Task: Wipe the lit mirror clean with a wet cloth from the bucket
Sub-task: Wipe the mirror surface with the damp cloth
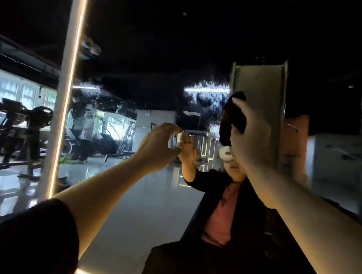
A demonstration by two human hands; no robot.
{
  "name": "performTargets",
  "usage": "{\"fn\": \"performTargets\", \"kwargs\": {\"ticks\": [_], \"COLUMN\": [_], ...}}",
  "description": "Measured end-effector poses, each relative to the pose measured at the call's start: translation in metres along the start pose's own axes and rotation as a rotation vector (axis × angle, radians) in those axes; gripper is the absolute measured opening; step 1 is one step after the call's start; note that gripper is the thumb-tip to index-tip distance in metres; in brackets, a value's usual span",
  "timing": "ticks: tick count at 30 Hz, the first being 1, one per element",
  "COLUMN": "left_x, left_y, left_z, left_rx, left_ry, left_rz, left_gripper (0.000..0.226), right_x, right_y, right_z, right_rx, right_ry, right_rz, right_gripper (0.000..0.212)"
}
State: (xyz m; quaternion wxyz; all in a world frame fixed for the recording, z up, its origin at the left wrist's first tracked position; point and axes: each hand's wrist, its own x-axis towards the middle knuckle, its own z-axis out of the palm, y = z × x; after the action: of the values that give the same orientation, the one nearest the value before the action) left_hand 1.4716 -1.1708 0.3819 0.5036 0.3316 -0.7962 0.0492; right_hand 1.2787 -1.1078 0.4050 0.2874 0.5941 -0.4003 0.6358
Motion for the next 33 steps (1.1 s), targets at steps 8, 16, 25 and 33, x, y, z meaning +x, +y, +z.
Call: {"fn": "performTargets", "kwargs": {"ticks": [8, 16, 25, 33], "left_x": [0.014, 0.011, 0.005, 0.006], "left_y": [-0.076, -0.16, -0.188, -0.236], "left_z": [-0.011, -0.018, -0.004, -0.017], "left_rx": [0.222, 0.273, 0.224, 0.254], "left_ry": [0.044, 0.118, 0.113, 0.162], "left_rz": [0.131, 0.047, -0.086, -0.183], "left_gripper": [0.076, 0.106, 0.127, 0.135], "right_x": [0.026, 0.035, -0.002, 0.0], "right_y": [0.009, 0.024, 0.006, -0.013], "right_z": [0.051, 0.125, 0.202, 0.244], "right_rx": [-0.417, -0.769, -0.803, -0.756], "right_ry": [-0.231, -0.175, -0.378, -0.268], "right_rz": [-0.366, -0.373, -0.847, -0.666], "right_gripper": [0.074, 0.065, 0.068, 0.065]}}
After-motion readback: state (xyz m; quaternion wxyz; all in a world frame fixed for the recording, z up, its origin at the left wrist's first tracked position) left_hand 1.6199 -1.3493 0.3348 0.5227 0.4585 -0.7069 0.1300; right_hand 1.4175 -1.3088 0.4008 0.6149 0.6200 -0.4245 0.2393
